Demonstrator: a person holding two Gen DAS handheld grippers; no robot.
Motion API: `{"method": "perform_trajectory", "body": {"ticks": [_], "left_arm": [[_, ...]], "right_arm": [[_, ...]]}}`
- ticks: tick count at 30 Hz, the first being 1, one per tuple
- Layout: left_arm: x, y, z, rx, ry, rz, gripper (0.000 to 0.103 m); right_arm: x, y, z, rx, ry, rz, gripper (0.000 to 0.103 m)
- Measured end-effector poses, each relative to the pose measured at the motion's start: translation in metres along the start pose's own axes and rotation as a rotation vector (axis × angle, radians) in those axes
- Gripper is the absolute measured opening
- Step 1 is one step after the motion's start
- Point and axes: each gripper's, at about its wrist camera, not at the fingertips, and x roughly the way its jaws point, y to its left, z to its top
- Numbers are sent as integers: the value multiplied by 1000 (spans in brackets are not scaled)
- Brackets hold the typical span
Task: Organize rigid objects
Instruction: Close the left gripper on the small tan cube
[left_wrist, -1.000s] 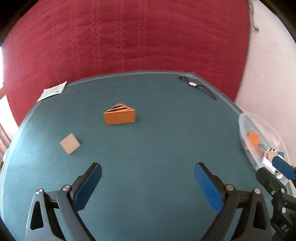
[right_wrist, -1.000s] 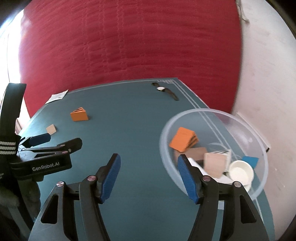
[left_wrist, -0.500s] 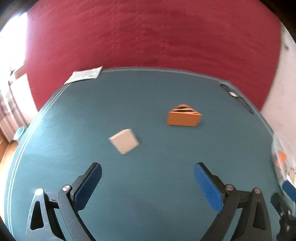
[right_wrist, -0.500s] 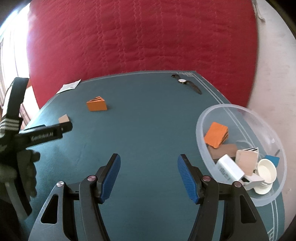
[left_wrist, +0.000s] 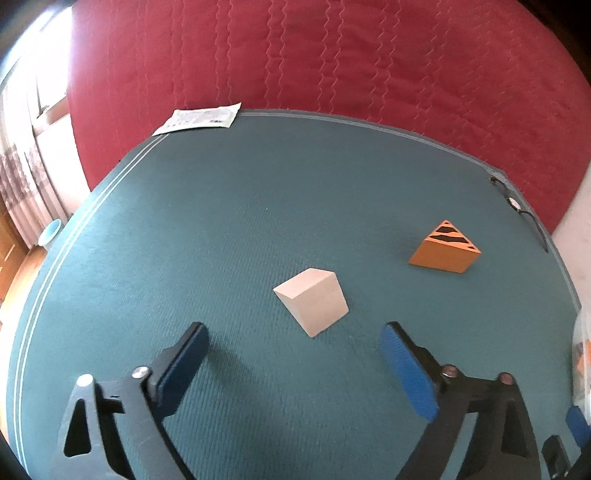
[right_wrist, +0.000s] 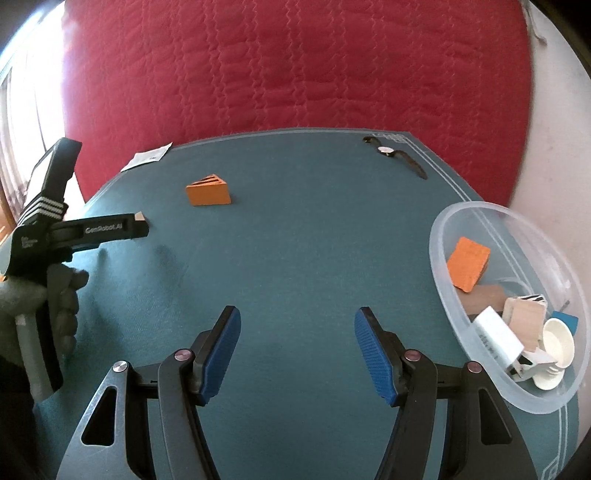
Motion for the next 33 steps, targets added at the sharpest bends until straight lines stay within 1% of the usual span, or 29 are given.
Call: {"method": "perform_trajectory", "body": {"ticks": [7,10,13,15,16,18,19,20,22,25,27,28,33], "left_arm": [[8,-5,2,23,-12,50,91],[9,-5,4,24,-18,59,87],[9,-6,4,28,-27,61,80],[8,-7,4,39,-36,57,71],[8,-8,4,47,-40,51,68],[6,-10,4,61,-47,32,55],[6,-10,3,66,-51,22,51],[5,-10,4,68,-53,15,44],[4,-8,4,64,-55,3,43],[3,-4,4,51,-60,-19,37],[2,-4,4,41,-59,-29,32],[2,-2,3,35,-57,-35,31],[-1,1,2,16,-52,-50,18]], "right_arm": [[10,7,1,-15,19,7,65],[14,12,4,-27,21,9,65],[17,18,10,-33,18,13,65],[19,20,14,-32,17,18,65],[21,21,16,-33,16,19,65],[24,25,20,-36,15,20,65],[28,27,22,-38,17,23,65],[30,28,23,-39,19,23,65],[36,31,27,-40,26,25,65],[45,35,35,-40,31,29,65],[51,39,42,-45,26,28,65],[53,40,44,-46,24,31,65],[70,50,64,-40,8,58,66]]}}
